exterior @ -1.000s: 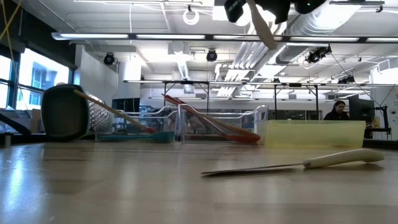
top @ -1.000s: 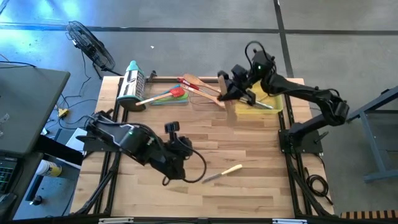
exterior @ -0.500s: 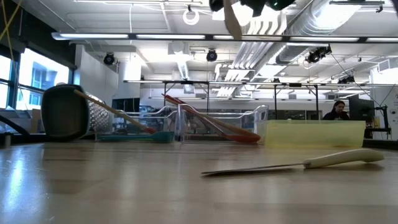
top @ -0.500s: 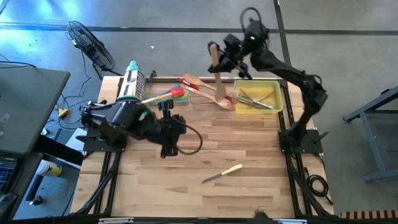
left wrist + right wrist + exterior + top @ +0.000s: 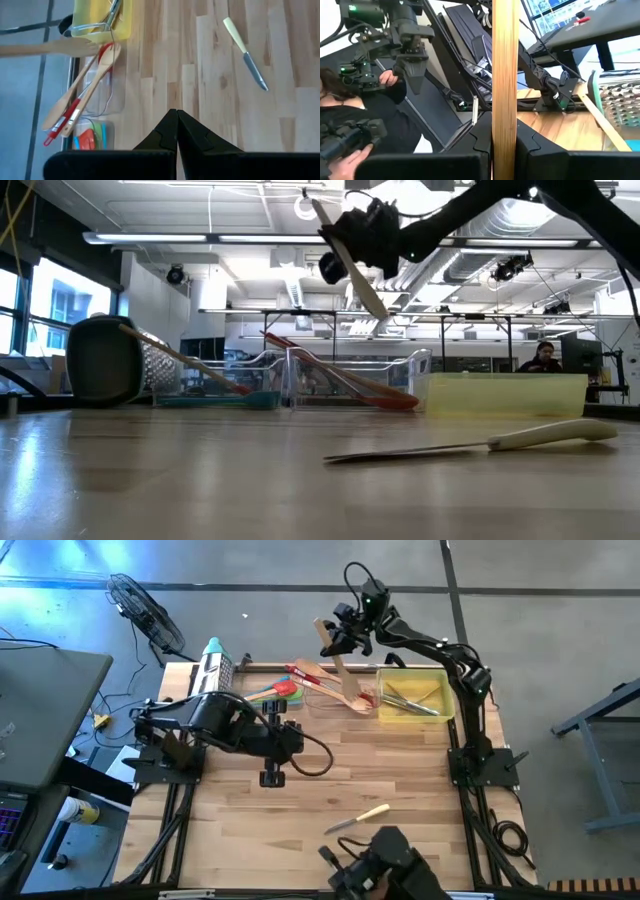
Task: Pick & Place Kitchen Items
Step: Put the brown serving spork into the right transparent bin
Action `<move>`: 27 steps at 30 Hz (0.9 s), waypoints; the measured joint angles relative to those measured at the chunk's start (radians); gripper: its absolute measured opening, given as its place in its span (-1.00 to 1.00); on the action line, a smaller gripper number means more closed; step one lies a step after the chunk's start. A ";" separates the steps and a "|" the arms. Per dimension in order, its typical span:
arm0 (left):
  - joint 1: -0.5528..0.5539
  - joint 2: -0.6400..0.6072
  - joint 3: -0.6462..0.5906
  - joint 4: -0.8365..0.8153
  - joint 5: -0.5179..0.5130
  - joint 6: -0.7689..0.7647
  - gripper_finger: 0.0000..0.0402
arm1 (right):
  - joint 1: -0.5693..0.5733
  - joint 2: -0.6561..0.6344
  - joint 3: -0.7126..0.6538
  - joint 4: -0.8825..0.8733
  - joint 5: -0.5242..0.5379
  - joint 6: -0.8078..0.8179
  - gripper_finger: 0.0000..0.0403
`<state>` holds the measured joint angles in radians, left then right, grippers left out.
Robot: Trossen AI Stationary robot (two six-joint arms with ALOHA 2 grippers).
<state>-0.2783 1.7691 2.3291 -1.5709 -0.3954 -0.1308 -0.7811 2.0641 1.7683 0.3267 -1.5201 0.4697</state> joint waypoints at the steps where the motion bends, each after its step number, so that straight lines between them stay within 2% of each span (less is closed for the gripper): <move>1: 0.006 0.000 0.000 0.000 0.001 0.008 -1.00 | -0.001 0.006 0.000 0.000 -0.003 -0.004 -0.91; 7: 0.055 -0.012 0.000 0.000 0.049 0.028 -1.00 | -0.018 0.038 0.000 -0.051 -0.018 -0.059 -0.90; 11: 0.065 -0.011 0.000 0.000 0.079 0.030 -1.00 | -0.045 0.038 -0.020 -0.173 -0.018 -0.200 -0.90; 20: 0.088 -0.011 0.000 0.000 0.059 0.058 -1.00 | -0.113 0.038 -0.093 -0.360 0.089 -0.392 -0.89; 27: 0.151 -0.011 0.000 0.000 0.175 0.090 -1.00 | -0.111 0.038 -0.141 -0.433 0.108 -0.477 -0.89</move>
<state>-0.1274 1.7584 2.3291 -1.5711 -0.2206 -0.0407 -0.8920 2.1025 1.6272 -0.1062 -1.4120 -0.0077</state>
